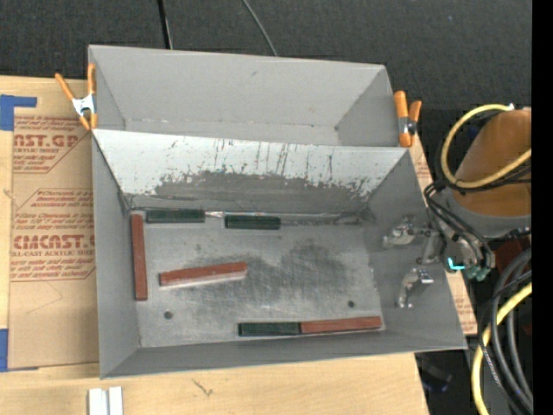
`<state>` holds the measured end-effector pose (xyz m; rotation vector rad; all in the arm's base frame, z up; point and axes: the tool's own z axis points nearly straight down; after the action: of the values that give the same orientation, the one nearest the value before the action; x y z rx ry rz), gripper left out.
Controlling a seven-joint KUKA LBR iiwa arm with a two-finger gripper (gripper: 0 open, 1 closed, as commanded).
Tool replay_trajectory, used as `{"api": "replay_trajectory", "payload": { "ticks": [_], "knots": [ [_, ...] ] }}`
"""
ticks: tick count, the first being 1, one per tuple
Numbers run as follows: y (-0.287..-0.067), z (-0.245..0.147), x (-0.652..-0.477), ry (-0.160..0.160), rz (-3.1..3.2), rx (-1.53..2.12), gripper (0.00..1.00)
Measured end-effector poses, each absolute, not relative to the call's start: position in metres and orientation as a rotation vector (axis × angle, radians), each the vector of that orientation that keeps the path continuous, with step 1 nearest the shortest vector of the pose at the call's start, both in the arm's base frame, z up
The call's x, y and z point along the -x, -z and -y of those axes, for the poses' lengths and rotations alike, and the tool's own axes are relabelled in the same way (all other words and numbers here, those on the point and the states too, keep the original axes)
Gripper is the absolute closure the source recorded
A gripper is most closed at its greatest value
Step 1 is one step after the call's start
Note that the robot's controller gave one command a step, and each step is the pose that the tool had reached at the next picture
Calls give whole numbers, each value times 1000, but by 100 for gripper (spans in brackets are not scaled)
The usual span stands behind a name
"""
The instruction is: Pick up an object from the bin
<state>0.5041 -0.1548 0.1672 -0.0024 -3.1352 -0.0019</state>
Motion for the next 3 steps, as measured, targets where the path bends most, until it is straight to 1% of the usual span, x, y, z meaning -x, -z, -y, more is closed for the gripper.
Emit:
{"api": "replay_trajectory", "payload": {
  "ticks": [1,2,3],
  "knots": [
    [-171,154,-506,-1,3143,-1,0],
    [-74,120,-498,-4,3124,-373,100],
    [-75,118,-503,-8,3149,-373,0]
  ]
}}
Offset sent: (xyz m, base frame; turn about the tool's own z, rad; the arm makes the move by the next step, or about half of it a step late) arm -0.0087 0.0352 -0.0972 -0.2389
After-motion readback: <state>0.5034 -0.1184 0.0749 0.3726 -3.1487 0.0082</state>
